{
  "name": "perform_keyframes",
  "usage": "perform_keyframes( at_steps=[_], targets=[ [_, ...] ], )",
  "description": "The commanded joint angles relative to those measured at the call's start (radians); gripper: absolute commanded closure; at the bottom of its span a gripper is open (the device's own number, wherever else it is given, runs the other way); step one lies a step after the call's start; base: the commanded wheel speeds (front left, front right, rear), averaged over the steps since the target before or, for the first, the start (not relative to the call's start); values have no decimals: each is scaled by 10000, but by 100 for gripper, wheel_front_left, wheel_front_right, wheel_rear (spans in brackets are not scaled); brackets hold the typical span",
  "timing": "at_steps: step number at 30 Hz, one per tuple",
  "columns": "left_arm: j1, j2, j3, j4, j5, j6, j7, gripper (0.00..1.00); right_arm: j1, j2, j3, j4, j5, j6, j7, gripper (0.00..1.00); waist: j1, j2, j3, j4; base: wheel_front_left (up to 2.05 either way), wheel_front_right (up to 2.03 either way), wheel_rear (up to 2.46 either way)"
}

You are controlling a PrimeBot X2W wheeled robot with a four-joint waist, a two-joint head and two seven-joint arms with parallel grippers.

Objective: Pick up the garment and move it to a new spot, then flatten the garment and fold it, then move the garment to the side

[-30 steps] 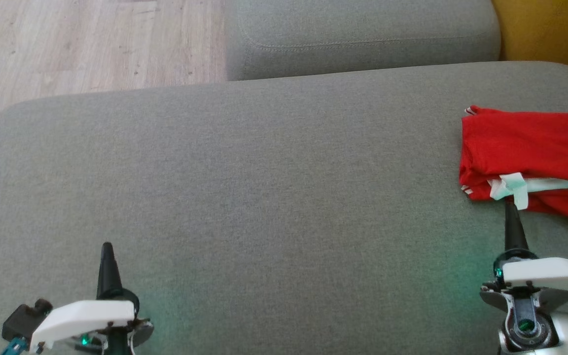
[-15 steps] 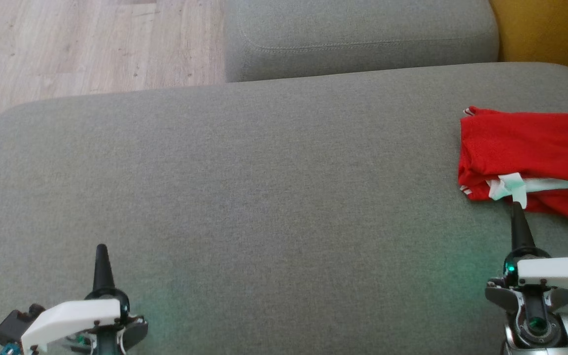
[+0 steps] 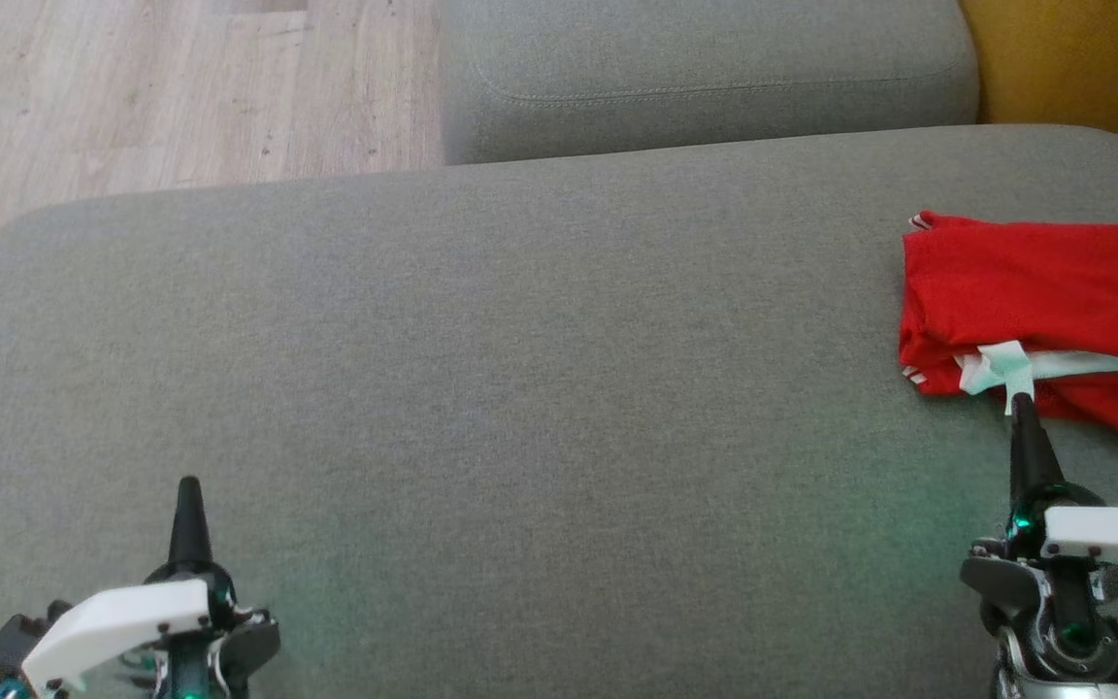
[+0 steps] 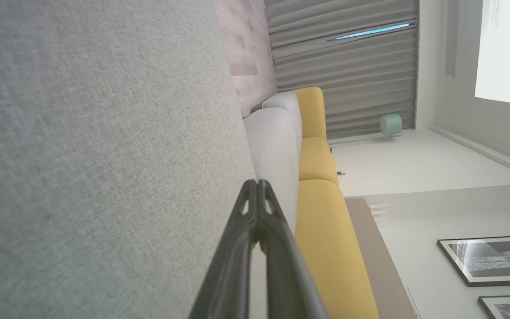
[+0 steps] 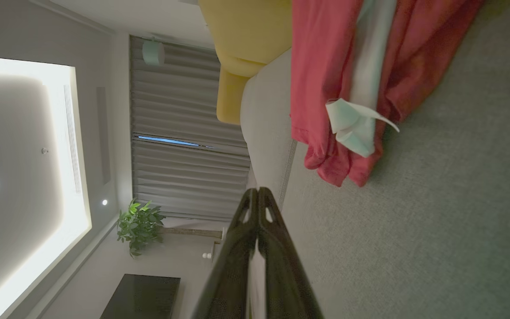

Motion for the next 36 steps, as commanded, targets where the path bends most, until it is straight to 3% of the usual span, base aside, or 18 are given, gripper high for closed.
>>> perform_keyframes(
  at_steps=[1,17,36],
  targets=[
    [-507,139,346,-362,-178,-63,78,100,-210,-52,127,-404,228,60,85,100,0,0,-2,-1,0,0,0],
    [-544,139,672,-425,-1657,-73,559,100,-173,-58,-34,-604,1962,69,542,100,0,0,-49,-28,0,0,0],
    [-547,114,708,-424,-1627,-73,588,100,-173,-58,-33,-604,1962,69,541,100,0,0,-49,-28,0,0,0]
  ],
)
